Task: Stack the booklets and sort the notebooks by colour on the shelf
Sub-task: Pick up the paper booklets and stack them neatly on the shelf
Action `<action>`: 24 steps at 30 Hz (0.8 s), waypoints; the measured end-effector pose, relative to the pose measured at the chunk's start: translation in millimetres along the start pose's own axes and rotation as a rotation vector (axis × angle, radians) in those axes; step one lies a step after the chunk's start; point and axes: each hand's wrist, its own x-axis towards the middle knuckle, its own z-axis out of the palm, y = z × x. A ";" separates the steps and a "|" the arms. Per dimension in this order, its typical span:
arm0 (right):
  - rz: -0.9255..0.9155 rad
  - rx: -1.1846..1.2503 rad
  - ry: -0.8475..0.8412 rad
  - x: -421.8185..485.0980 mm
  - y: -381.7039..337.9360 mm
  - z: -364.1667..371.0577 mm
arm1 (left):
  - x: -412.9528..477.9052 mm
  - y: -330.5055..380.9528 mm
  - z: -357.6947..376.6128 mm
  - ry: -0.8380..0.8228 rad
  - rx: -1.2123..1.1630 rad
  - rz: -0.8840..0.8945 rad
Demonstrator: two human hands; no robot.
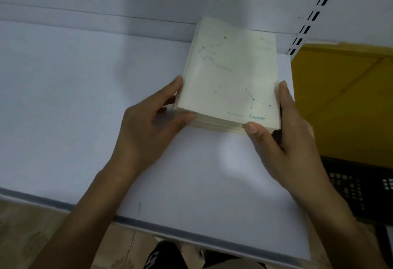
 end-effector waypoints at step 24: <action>0.102 -0.278 0.176 -18.0 -68.0 -2.5 | -18.0 -5.6 -18.0 0.019 -0.162 -0.039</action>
